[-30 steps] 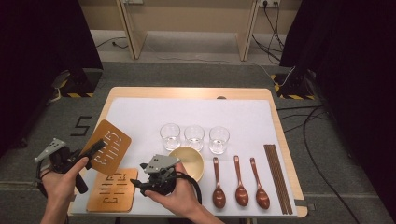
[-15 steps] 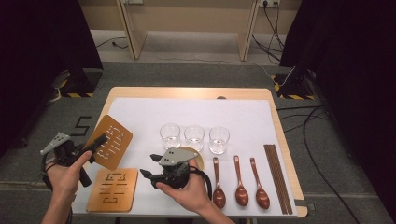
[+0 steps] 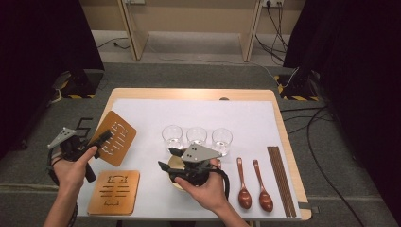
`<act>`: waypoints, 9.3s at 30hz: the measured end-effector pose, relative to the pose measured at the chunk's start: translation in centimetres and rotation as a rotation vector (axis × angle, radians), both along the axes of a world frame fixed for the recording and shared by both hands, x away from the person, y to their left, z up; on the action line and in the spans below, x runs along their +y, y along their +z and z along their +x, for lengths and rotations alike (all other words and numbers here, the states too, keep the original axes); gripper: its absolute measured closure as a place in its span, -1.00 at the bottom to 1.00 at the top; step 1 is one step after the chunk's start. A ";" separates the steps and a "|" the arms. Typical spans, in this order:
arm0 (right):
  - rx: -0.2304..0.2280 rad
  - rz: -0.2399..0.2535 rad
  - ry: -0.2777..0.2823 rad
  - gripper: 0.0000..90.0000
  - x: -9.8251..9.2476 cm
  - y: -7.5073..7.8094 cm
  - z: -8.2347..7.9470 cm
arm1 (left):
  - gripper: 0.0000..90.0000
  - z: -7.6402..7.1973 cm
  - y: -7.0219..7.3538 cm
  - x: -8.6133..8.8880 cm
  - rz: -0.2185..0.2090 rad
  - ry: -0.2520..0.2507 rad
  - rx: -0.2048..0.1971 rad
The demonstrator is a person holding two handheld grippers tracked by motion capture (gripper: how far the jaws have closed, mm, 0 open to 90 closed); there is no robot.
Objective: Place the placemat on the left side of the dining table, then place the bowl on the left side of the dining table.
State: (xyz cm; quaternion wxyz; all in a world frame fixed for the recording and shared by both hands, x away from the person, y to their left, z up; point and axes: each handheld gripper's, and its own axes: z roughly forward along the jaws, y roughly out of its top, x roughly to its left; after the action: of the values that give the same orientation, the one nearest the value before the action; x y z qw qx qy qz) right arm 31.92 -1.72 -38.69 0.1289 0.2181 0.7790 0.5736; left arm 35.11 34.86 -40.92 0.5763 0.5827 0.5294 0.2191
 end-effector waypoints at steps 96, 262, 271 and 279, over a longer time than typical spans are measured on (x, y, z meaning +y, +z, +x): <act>0.016 0.041 -0.467 -0.04 -14.5 -3.2 3.0 | 0.90 10.6 -3.9 -4.6 0.013 0.146 0.112; 0.191 -0.090 -0.494 0.22 -15.2 -5.2 4.2 | 0.10 -1.0 -0.2 -11.2 0.173 -0.256 0.133; 0.191 -0.090 -0.497 0.21 -15.2 -5.3 4.3 | 0.10 -1.4 0.3 -12.6 0.156 -0.306 0.118; 0.190 -0.091 -0.497 0.21 -15.1 -5.3 4.2 | 0.11 -1.8 0.6 -14.5 0.159 -0.361 0.108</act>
State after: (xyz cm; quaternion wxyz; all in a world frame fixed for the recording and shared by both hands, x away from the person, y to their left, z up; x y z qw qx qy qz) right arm 36.11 -16.87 -43.94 0.2015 0.4494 0.7352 0.4657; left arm 33.31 20.40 -40.36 0.5293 0.7228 0.4274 0.1217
